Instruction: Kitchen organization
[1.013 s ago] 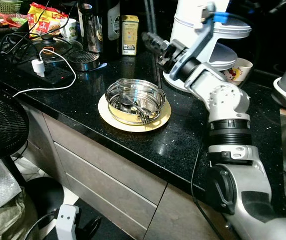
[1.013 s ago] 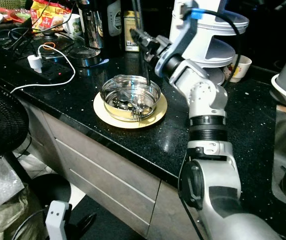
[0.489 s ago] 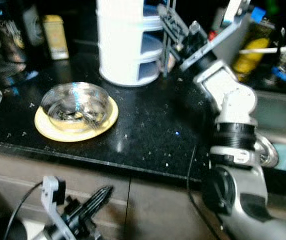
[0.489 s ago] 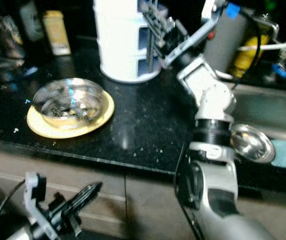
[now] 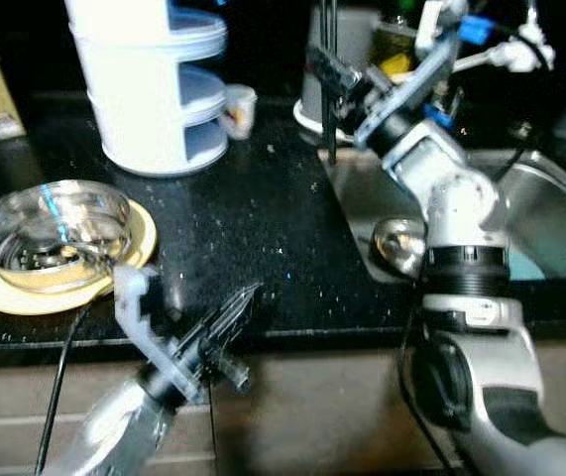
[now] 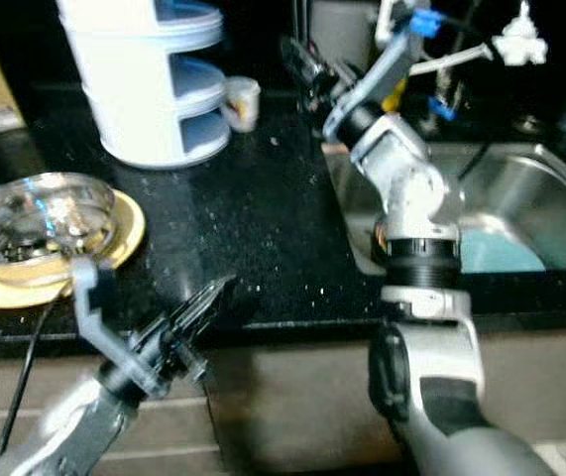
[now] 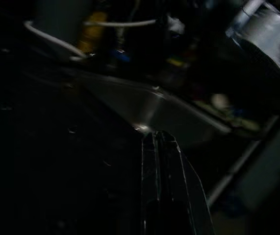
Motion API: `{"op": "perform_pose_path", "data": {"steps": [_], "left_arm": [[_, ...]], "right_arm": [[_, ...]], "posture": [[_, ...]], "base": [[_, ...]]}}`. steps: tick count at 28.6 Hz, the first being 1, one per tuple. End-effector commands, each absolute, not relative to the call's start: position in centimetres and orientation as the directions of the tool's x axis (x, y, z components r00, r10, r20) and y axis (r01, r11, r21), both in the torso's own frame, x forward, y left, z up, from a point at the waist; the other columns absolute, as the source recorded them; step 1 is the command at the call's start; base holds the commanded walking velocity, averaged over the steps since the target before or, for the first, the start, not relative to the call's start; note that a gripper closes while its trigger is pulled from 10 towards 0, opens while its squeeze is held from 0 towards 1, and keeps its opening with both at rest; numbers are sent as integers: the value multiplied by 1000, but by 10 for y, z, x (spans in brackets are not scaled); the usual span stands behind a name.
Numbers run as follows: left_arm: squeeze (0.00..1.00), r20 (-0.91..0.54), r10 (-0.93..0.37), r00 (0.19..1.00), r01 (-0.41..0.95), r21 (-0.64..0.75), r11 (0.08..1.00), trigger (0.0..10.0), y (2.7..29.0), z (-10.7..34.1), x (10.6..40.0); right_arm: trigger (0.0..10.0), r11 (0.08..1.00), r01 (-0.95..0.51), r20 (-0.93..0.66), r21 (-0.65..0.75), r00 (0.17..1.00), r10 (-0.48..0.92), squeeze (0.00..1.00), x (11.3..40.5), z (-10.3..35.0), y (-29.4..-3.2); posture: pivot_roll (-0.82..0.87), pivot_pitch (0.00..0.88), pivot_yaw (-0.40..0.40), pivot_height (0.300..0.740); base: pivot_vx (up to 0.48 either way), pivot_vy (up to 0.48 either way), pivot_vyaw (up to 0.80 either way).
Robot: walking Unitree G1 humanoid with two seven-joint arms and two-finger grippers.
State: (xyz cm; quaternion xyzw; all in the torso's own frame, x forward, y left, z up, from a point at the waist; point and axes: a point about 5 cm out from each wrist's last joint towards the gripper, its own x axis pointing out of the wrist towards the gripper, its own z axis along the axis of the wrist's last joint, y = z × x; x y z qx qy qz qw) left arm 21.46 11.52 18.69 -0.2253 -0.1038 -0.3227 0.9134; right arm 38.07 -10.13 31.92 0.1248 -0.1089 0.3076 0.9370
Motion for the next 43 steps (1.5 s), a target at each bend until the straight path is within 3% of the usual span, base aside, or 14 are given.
{"op": "perform_pose_path", "data": {"steps": [1, 14, 27, 30, 31, 33, 43], "left_arm": [[0, 310, -531, 789, 614, -343, 711, 10000, 112, 184, 216], [0, 288, -456, 842, 536, -355, 766, 10000, 106, 190, 228], [0, 278, -451, 848, 527, -364, 768, 10000, 102, 190, 230], [0, 264, -412, 872, 486, -361, 796, 10000, 104, 190, 233], [0, 264, -412, 872, 486, -361, 796, 10000, 104, 190, 233], [0, 260, -399, 880, 471, -356, 807, 10000, 106, 190, 234], [0, 255, -403, 879, 470, -321, 822, 10000, 104, 192, 234]], "right_arm": [[10000, 822, -561, 228, 98, 817, 530, 0, 383, 311, -102], [10000, 894, -418, 69, -161, 899, 433, 0, 395, 283, -101], [10000, 885, -374, -20, -278, 923, 384, 0, 399, 267, -103], [10000, 792, -388, -141, -471, 920, 366, 0, 400, 250, -100], [10000, 792, -388, -141, -471, 920, 366, 0, 400, 250, -100], [10000, 692, -427, -263, -582, 904, 336, 0, 398, 231, -99], [10000, 659, -457, -441, -597, 873, 207, 0, 397, 201, -116]], "posture": [[94, 0, -61, 740], [95, 0, -62, 740], [91, 0, -59, 740], [97, 0, -62, 740], [97, 0, -62, 740], [99, 0, -65, 740], [101, 0, -64, 740]], "base": [[0, 0, 0], [0, -284, 0], [0, -425, 0], [0, 0, 0], [0, 0, 0], [0, 0, 0], [0, 0, 0]]}}
